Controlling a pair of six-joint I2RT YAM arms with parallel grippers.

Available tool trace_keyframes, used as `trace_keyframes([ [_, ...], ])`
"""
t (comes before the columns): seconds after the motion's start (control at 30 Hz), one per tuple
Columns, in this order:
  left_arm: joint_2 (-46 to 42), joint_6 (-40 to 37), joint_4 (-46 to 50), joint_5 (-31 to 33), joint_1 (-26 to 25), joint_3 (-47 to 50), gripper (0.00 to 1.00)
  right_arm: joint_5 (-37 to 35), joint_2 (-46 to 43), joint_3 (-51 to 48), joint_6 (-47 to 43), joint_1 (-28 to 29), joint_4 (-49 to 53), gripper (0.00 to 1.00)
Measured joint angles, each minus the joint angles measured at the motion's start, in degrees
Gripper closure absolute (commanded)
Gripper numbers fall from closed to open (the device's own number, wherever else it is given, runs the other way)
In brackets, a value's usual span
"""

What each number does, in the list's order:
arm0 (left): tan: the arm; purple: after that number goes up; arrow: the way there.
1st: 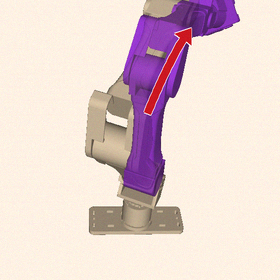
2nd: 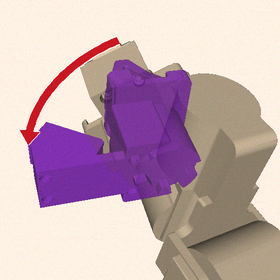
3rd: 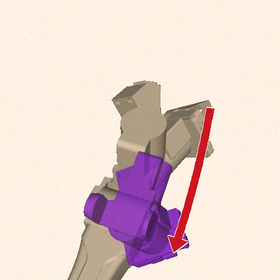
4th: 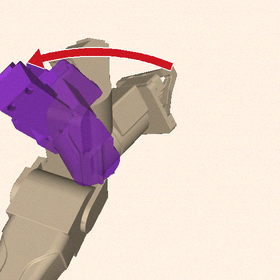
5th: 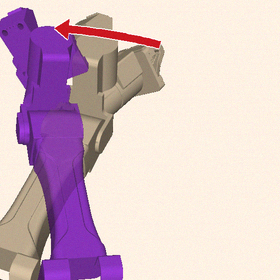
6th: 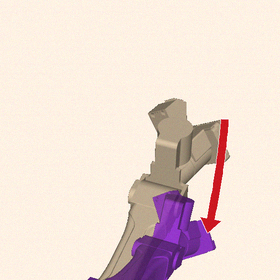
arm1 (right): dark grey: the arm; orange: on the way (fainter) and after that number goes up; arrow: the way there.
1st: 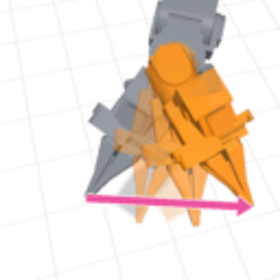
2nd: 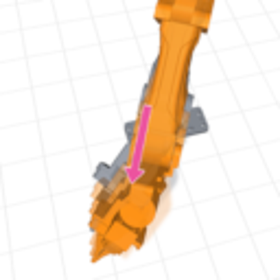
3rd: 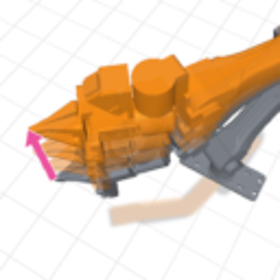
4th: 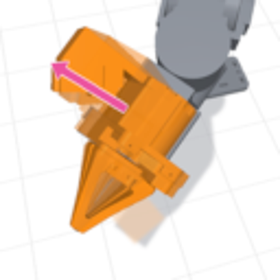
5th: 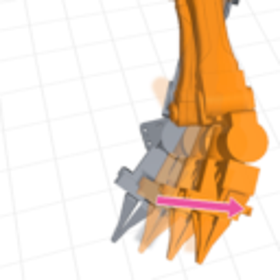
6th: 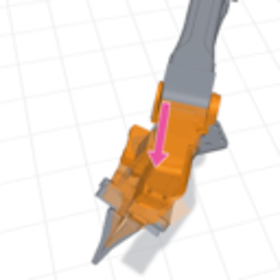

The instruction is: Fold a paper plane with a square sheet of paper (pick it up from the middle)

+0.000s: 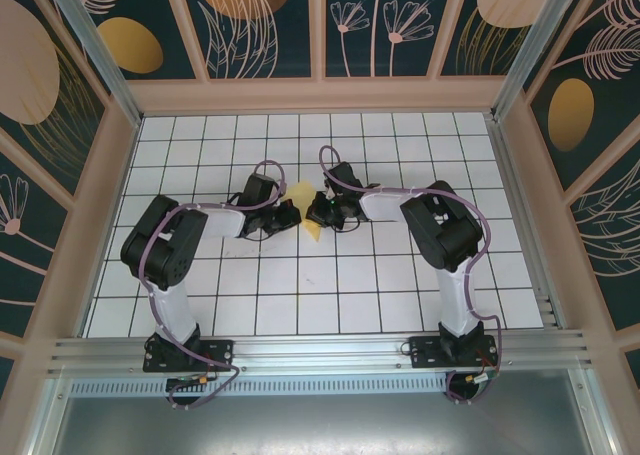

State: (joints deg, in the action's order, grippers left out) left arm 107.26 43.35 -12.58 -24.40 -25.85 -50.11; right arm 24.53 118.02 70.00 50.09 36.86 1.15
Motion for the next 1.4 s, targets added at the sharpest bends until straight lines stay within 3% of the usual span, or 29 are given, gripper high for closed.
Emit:
trace_keyframes([
  [0.6,0.22,-0.72,3.82,3.48,-0.98,-2.03,1.0,0.92,-1.86,-0.15,-2.86,-0.33,1.95,0.99],
  [0.9,0.26,-0.92,3.89,3.93,-1.18,-2.1,1.0,2.93,-7.02,-5.9,-3.26,-0.46,1.75,0.99],
  [1.4,0.26,-0.9,3.89,4.5,-1.4,-2.1,1.0,4.92,-7.13,-8.68,-4.66,-0.39,1.97,0.99],
])
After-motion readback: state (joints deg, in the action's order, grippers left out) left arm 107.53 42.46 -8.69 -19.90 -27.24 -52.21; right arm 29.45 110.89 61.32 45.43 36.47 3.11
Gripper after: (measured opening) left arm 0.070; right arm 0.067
